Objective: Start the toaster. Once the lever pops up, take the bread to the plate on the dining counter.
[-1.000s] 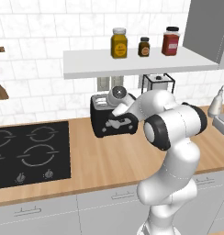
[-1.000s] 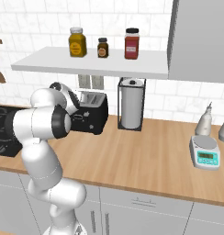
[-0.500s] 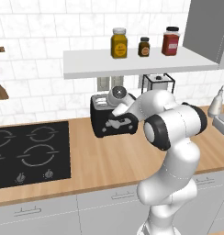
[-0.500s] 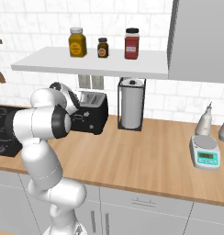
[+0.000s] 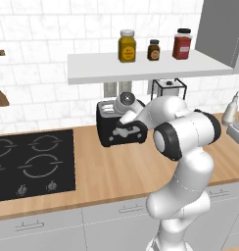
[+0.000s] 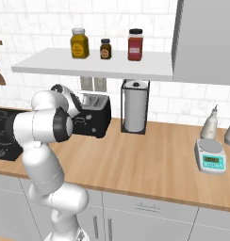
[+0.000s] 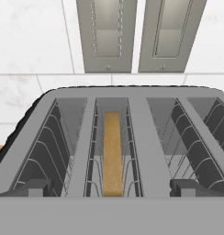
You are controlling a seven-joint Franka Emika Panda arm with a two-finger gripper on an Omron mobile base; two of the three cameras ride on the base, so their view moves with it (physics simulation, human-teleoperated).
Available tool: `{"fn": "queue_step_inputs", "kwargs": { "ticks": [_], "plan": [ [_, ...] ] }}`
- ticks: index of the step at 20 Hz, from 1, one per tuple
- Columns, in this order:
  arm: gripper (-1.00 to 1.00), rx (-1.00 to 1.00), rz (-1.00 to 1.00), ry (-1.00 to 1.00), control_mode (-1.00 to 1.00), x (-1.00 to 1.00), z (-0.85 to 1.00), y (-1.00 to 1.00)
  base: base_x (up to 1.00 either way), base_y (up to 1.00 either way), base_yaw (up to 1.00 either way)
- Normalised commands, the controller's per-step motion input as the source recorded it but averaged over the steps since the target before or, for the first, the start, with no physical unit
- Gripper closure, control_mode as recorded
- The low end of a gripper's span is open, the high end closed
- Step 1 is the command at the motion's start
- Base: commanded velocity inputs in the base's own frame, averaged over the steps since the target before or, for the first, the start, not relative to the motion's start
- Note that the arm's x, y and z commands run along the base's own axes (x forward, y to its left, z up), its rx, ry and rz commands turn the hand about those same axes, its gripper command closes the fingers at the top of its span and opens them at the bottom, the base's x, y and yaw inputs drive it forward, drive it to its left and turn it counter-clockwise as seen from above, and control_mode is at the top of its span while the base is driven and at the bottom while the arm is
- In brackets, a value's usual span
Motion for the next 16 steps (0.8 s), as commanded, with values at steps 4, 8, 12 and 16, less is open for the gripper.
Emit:
{"fn": "queue_step_inputs", "kwargs": {
  "ticks": [4,8,12,16],
  "plan": [
    [-1.00,0.00,0.00,0.00,-1.00,0.00,0.00,0.00,0.00,0.00,0.00],
    [-1.00,0.00,0.00,0.00,-1.00,0.00,0.00,0.00,0.00,0.00,0.00],
    [-1.00,0.00,0.00,0.00,-1.00,0.00,0.00,0.00,0.00,0.00,0.00],
    [-1.00,0.00,0.00,0.00,-1.00,0.00,0.00,0.00,0.00,0.00,0.00]
  ]
}}
